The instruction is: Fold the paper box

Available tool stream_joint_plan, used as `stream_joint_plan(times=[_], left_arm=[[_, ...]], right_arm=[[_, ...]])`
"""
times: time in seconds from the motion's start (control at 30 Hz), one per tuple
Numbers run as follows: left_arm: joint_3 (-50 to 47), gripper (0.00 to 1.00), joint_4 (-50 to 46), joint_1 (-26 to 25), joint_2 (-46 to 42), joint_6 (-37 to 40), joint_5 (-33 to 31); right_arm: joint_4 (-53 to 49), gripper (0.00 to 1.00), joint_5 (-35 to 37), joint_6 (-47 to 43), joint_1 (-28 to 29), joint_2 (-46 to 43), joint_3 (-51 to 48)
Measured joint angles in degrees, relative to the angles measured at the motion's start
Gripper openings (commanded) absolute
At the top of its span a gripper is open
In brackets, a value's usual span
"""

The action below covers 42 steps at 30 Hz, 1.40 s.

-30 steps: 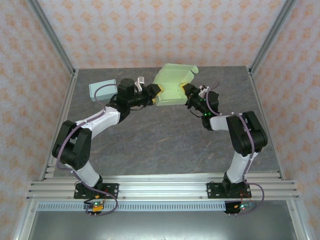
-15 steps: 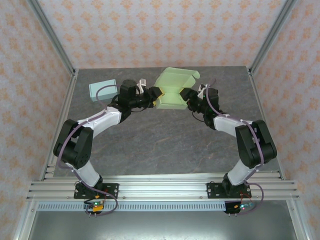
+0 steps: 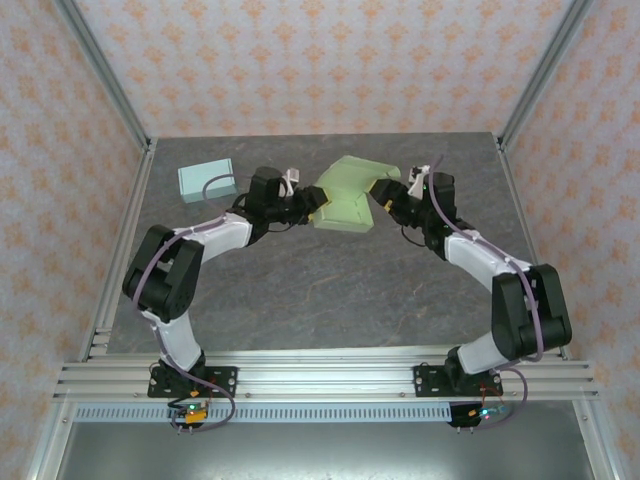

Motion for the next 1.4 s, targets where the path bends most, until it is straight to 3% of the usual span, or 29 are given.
stream_joint_plan(times=[0.37,0.5,0.67,1.13,1.4], left_arm=[[2.8,0.46,2.4,0.6,12.3,6.3,6.7],[5.0,0.69,-0.4,0.6,12.9,9.5,7.1],[5.0,0.79,-6.5,0.8,12.9,13.6,6.1],[4.7,0.85,-23.8,1.6,-1.5,25.8,0.8],[4.3,0.85,-28.7,1.9,-1.2,27.7,-1.9]], right_arm=[[-15.1,0.63,8.9,-21.0,0.0,-5.7,0.3],[-17.8,0.63,11.5,-25.7,-0.1,-5.7,0.3],[-20.4,0.64,13.1,-31.0,-0.5,-5.5,0.8],[-25.2,0.63,10.5,-38.3,-0.5,-0.3,8.6],[-23.8,0.63,9.9,-41.3,-0.5,-0.3,5.7]])
